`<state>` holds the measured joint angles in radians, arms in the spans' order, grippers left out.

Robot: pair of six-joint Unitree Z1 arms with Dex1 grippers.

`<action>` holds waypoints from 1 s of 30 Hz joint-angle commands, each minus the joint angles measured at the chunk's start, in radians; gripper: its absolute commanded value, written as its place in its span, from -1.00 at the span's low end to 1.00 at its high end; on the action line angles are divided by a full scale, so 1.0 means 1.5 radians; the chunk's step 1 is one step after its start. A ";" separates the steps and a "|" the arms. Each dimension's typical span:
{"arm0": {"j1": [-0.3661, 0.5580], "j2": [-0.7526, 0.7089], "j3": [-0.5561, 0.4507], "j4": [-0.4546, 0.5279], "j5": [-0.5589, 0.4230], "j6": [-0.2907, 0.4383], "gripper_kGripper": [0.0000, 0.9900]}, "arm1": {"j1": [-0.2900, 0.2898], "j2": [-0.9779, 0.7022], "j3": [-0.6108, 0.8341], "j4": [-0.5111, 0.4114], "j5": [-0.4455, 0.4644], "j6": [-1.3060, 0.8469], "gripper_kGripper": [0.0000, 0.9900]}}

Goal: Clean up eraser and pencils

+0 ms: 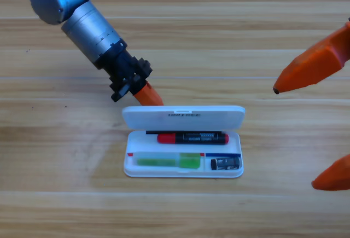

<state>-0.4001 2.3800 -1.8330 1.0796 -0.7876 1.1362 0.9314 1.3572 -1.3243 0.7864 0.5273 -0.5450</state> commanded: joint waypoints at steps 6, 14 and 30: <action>-0.028 -0.024 0.057 0.006 0.011 0.008 -1.00 | -0.020 -0.008 0.024 -0.008 0.016 0.005 0.91; -0.047 -0.051 0.080 0.003 0.019 0.004 -1.00 | -0.020 -0.002 0.025 -0.009 0.017 0.005 0.91; -0.077 -0.082 0.142 -0.044 0.046 -0.017 -1.00 | -0.020 -0.001 0.025 -0.009 0.020 0.005 0.91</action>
<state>-0.4848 2.2610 -1.6590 1.0338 -0.7395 1.1263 0.9314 1.3572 -1.3240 0.7863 0.5345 -0.5438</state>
